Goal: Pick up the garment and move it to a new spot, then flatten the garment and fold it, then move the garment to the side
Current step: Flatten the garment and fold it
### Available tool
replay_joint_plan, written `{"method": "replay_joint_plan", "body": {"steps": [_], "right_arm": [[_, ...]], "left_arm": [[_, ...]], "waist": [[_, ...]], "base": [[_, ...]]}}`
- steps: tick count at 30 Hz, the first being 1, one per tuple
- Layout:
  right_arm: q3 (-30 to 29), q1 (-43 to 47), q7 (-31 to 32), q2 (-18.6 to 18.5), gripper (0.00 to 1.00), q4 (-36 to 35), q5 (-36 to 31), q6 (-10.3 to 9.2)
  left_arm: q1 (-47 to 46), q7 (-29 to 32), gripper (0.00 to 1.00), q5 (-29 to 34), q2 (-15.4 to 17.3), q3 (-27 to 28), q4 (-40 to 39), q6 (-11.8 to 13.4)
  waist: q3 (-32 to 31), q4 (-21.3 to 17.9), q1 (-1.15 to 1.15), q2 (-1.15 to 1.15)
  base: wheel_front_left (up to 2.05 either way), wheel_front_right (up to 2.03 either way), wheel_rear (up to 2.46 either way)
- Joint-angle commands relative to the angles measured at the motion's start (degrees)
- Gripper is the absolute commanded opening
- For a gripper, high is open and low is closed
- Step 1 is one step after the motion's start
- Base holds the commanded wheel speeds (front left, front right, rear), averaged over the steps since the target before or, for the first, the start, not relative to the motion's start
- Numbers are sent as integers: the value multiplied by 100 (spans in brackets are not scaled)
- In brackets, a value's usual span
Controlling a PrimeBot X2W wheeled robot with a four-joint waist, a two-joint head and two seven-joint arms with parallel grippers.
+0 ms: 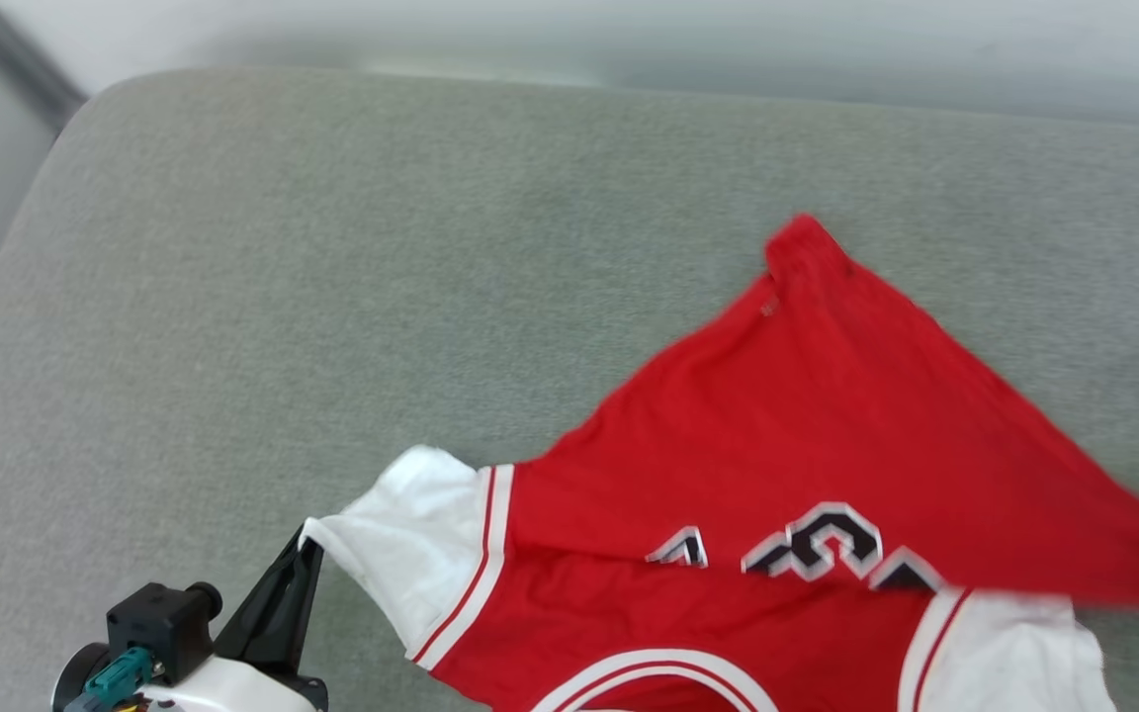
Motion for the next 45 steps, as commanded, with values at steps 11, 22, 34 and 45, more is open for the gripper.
{"method": "replay_joint_plan", "body": {"steps": [11, 22, 34, 45], "right_arm": [[-190, 2261, -855, 390, 0, 358, 248, -4], [-1505, 1633, -1317, 532, 100, -189, -14, -3], [-1173, -672, -114, 379, 100, -926, -479, -3], [329, -2647, 727, 1250, 100, 102, -1164, -4]], "left_arm": [[102, 7, 0, 33, 109, 7, -19, 34], [45, 27, 0, 54, 119, -19, -26, 51], [-512, 62, 0, 256, -64, -172, -43, -106], [-1100, 35, 0, 514, -432, -387, -37, -268]], "waist": [[-55, -223, 2, 0], [-54, -260, 2, 0], [478, 149, 2, 0], [1125, 615, 2, 0]], "base": [[0, 0, 0], [0, 0, 0], [0, 0, 0], [0, 0, 0]]}}
